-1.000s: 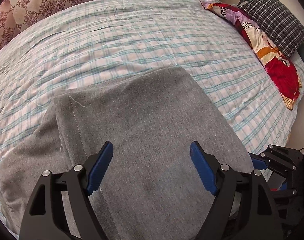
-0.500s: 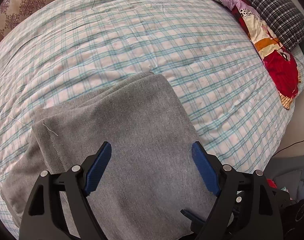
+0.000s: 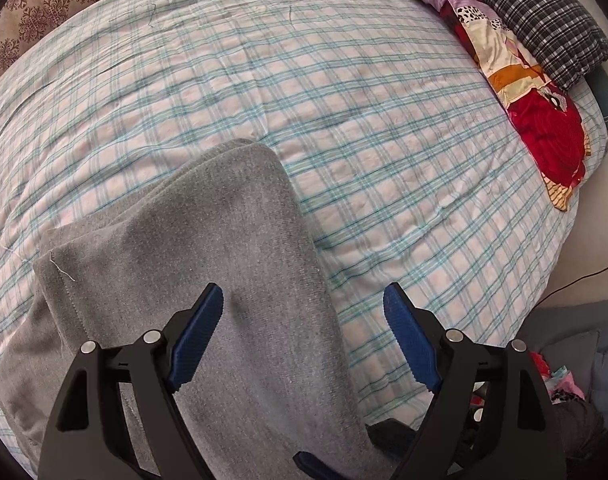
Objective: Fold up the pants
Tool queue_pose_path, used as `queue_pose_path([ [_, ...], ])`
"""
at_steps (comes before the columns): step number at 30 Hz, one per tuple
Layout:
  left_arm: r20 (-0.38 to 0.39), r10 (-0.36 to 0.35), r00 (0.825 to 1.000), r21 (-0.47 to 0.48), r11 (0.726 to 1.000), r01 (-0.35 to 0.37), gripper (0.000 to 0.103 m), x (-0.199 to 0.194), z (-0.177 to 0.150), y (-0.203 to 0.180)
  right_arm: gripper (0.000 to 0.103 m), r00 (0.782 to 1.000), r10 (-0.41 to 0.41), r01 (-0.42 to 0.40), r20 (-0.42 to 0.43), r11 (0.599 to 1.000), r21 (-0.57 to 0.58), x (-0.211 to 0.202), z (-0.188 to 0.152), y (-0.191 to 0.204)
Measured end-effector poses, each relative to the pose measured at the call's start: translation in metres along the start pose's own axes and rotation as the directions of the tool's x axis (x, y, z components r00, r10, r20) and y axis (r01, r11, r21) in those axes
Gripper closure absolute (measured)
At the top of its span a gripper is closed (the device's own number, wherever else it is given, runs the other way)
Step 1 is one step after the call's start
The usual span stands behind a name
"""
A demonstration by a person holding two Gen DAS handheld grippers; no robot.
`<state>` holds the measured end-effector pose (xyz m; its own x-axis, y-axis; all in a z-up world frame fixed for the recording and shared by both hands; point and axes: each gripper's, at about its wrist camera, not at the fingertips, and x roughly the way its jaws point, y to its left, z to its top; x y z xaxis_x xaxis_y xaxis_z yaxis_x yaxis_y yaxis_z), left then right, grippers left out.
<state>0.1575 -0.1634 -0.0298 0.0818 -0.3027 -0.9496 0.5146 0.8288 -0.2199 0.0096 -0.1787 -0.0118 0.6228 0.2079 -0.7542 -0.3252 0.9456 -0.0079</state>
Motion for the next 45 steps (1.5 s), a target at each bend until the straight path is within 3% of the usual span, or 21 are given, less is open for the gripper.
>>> queue_pose_path([
  [7, -0.008, 0.054, 0.998, -0.02, 0.998, -0.054, 0.058, 0.014, -0.007, 0.003, 0.076, 1.0, 0.011, -0.011, -0.017, 0.999, 0.038, 0.003, -0.001, -0.009],
  [14, 0.058, 0.008, 0.998, -0.057, 0.998, -0.004, 0.078, -0.006, -0.015, 0.016, 0.08, 0.999, 0.034, -0.034, -0.004, 0.998, 0.054, -0.004, 0.006, -0.009],
  [19, 0.14, -0.049, 0.989, -0.079, 0.995, 0.06, 0.082, -0.041, -0.024, 0.034, 0.08, 0.997, 0.062, -0.063, 0.046, 0.997, 0.037, -0.022, 0.022, 0.0],
  [25, 0.266, -0.084, 0.96, -0.121, 0.985, 0.12, 0.082, -0.1, -0.042, 0.071, 0.08, 0.986, 0.116, -0.113, 0.119, 0.993, -0.037, -0.045, 0.054, 0.028],
  [31, 0.376, -0.069, 0.924, -0.188, 0.971, 0.149, 0.083, -0.153, -0.074, 0.125, 0.08, 0.965, 0.218, -0.203, 0.149, 0.973, -0.113, -0.049, 0.089, 0.066],
  [38, 0.468, -0.012, 0.884, -0.301, 0.938, 0.171, 0.083, -0.199, -0.13, 0.204, 0.08, 0.934, 0.329, -0.294, 0.136, 0.929, -0.226, -0.033, 0.139, 0.146],
  [41, 0.477, 0.019, 0.879, -0.359, 0.917, 0.174, 0.083, -0.208, -0.158, 0.24, 0.08, 0.92, 0.375, -0.335, 0.111, 0.903, -0.27, -0.028, 0.146, 0.191],
  [45, 0.464, 0.041, 0.885, -0.424, 0.887, 0.181, 0.083, -0.206, -0.193, 0.286, 0.08, 0.896, 0.439, -0.402, 0.067, 0.865, -0.301, -0.012, 0.156, 0.235],
])
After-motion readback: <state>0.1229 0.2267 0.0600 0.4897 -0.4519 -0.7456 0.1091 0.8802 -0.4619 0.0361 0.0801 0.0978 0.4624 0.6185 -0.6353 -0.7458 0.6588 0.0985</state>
